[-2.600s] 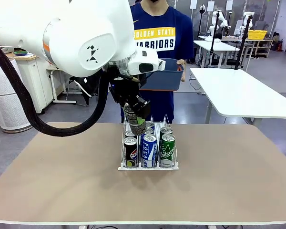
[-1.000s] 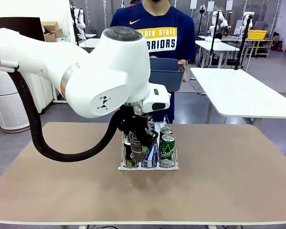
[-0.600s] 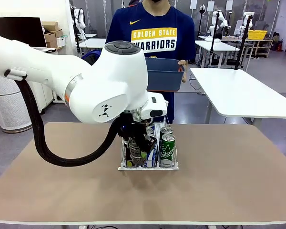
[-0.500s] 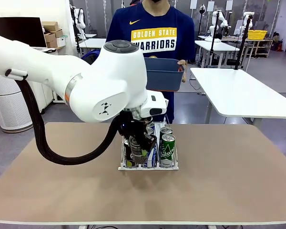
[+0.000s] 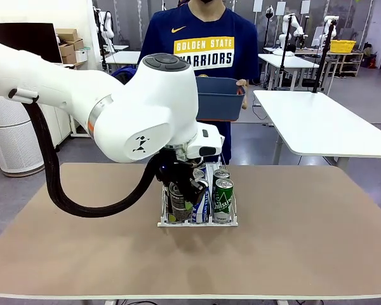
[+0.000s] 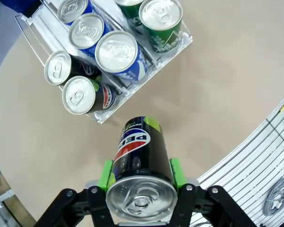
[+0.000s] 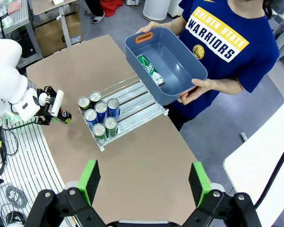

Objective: Fill the beverage cans into the dispenser.
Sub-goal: Place the picked Pepsi coke in the line of the Automatic Can Dispenser with the same cans, then pick up the Sprite handed by the human.

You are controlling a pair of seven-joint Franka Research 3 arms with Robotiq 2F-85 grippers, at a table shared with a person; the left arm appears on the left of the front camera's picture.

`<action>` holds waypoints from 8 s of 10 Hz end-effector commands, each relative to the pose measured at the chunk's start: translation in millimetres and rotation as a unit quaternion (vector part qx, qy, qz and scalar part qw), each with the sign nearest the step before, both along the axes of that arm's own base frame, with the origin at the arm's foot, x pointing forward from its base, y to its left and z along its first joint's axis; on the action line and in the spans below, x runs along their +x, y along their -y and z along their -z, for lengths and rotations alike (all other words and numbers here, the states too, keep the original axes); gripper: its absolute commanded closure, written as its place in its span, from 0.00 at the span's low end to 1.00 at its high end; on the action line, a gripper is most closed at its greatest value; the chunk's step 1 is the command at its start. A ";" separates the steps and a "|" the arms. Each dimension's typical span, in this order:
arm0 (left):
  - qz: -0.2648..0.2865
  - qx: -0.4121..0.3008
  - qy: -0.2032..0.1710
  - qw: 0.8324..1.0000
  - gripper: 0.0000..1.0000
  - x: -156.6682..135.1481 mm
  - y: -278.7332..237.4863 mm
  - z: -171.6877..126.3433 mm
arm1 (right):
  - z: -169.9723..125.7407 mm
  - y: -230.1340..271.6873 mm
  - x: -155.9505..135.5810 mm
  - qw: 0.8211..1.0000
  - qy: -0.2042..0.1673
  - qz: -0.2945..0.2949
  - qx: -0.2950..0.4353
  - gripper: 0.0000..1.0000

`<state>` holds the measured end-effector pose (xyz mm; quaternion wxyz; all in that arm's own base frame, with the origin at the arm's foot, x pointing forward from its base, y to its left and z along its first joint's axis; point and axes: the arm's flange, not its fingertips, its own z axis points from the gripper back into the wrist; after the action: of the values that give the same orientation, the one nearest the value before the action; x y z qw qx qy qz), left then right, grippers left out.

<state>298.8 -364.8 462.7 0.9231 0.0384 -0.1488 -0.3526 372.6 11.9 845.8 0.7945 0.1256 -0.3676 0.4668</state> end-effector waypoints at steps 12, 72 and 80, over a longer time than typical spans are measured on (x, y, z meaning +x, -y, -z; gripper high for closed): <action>-0.071 -0.016 0.036 0.997 0.42 72.3 -26.7 46.6 | -0.2 -0.1 -0.4 1.000 0.000 0.000 0.002 0.00; 0.130 -0.168 0.106 0.971 0.00 83.8 -241.7 -338.6 | -0.2 -0.1 -0.4 1.000 0.000 0.000 0.002 0.00; 0.135 -0.159 0.127 0.970 0.00 87.5 -242.5 -357.6 | -0.2 -0.1 -0.4 1.000 0.000 0.000 0.002 0.00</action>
<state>382.4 -122.9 823.1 0.8375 -0.0813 -0.3301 -0.4278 372.7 11.6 846.1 0.7945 0.1255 -0.3679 0.4666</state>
